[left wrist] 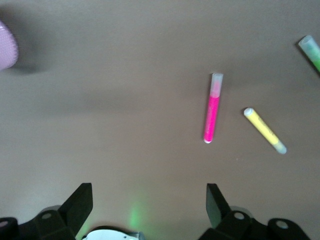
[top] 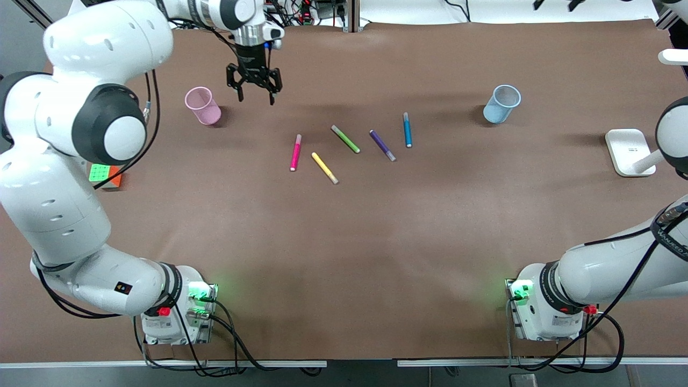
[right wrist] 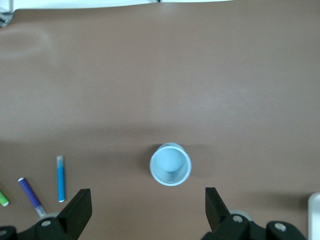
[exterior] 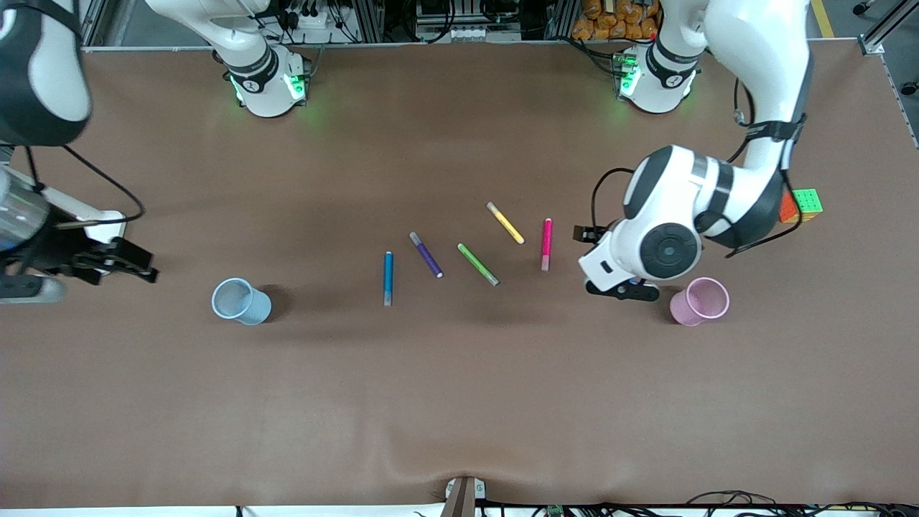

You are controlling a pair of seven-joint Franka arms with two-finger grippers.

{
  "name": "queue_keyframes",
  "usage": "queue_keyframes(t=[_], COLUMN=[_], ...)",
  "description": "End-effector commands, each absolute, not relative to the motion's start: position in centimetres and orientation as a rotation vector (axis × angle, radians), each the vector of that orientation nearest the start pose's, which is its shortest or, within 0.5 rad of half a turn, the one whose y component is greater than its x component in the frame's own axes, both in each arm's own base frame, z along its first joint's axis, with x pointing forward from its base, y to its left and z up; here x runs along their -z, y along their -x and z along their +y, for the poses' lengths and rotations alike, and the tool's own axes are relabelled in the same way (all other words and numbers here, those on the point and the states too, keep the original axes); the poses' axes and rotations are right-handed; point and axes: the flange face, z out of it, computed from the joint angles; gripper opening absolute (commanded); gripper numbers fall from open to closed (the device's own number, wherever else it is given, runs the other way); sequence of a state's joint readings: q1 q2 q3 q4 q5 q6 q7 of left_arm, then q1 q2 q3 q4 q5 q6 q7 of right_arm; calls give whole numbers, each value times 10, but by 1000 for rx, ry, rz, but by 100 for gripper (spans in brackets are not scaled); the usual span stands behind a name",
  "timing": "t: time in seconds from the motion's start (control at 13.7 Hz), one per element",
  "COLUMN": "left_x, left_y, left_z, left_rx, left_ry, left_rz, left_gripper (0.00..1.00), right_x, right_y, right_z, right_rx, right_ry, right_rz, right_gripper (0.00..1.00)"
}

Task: Place pink and blue markers in matching cups
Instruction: 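Move the left gripper toward the pink marker while the right gripper starts reaching, then lower the left gripper over the pink marker while the right gripper nears the blue marker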

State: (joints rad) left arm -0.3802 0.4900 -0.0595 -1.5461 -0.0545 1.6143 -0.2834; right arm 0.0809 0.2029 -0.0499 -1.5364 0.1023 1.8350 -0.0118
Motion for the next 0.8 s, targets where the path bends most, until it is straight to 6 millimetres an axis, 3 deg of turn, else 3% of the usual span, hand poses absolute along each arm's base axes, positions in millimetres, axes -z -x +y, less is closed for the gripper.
queue_keyframes(t=[0.0, 0.29, 0.44, 0.59, 0.73], left_x=[-327, -301, -289, -275, -263], left_y=[-581, -578, -579, -577, -577], left_z=[-288, -299, -304, -313, -314], left_rx=[-615, -629, -623, -615, -622], left_ry=[2998, 2989, 3000, 2998, 2996], left_rz=[188, 182, 178, 158, 138], left_gripper=[100, 100, 96, 95, 94], right_x=[-531, -522, -520, -497, -476], right_y=[-642, -642, -639, -641, -644], right_z=[54, 67, 97, 119, 125], right_rx=[108, 62, 46, -14, -61], right_ry=[2999, 2933, 2934, 2937, 2943], right_rz=[-48, -51, -124, -165, -186], right_gripper=[100, 100, 100, 100, 100])
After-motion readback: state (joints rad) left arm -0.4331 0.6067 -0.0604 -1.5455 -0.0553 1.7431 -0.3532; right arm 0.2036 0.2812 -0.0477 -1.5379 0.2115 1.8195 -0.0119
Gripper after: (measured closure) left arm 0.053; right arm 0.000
